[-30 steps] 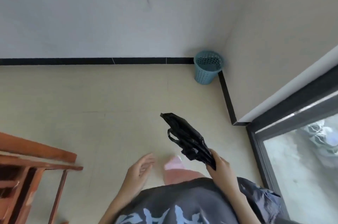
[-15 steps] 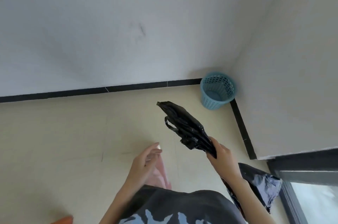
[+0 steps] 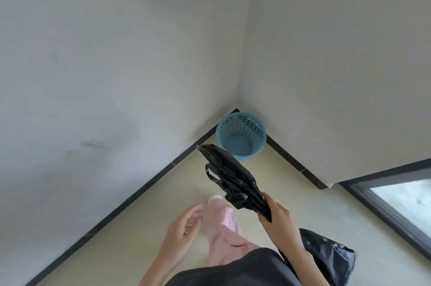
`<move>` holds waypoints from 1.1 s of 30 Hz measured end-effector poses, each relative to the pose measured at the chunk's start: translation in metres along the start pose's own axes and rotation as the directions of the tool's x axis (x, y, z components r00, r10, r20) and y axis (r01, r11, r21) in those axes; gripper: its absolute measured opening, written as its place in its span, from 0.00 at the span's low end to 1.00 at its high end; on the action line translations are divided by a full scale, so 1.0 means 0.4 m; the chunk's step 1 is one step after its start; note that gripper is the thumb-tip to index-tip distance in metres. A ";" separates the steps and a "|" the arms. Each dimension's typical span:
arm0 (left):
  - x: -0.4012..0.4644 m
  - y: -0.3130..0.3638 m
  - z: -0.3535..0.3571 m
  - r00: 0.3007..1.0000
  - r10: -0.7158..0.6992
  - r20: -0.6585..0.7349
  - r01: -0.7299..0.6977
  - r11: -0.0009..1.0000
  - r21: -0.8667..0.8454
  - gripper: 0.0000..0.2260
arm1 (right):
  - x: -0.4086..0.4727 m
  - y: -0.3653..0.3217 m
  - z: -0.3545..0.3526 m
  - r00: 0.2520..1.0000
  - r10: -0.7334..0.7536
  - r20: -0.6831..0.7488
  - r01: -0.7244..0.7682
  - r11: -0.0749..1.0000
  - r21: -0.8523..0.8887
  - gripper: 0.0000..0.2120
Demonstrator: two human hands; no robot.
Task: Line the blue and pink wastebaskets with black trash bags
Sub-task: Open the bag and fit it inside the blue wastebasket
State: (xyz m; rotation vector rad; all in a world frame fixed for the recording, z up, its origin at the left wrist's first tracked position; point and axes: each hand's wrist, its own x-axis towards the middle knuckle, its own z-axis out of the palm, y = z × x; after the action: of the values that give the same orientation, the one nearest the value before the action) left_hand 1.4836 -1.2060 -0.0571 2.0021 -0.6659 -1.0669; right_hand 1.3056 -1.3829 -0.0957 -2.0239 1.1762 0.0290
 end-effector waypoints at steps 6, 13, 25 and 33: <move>0.334 0.054 -0.088 0.981 0.013 0.195 -0.033 0.994 0.102 0.16 | 0.279 -0.116 0.019 0.993 0.120 -0.016 -0.118 0.989 0.089 0.23; 0.657 0.144 -0.119 0.934 0.046 0.354 -0.117 0.976 0.182 0.15 | 0.550 -0.252 0.015 0.947 0.317 -0.041 -0.287 0.899 0.330 0.16; 1.041 0.031 0.022 0.865 0.241 0.440 -0.271 0.962 0.006 0.23 | 0.852 -0.178 0.210 0.853 0.484 -0.197 -0.294 0.756 0.585 0.08; 1.257 0.019 0.159 0.761 0.550 0.345 -0.536 0.832 -0.144 0.27 | 0.990 -0.072 0.190 0.847 0.330 -0.416 0.039 0.743 0.669 0.14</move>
State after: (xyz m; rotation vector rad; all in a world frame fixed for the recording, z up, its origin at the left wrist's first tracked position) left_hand 1.6877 -1.5988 -0.3038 1.4243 -1.3284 -1.0808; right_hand 1.5795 -1.6156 -0.2810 -1.3086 1.4149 -0.7969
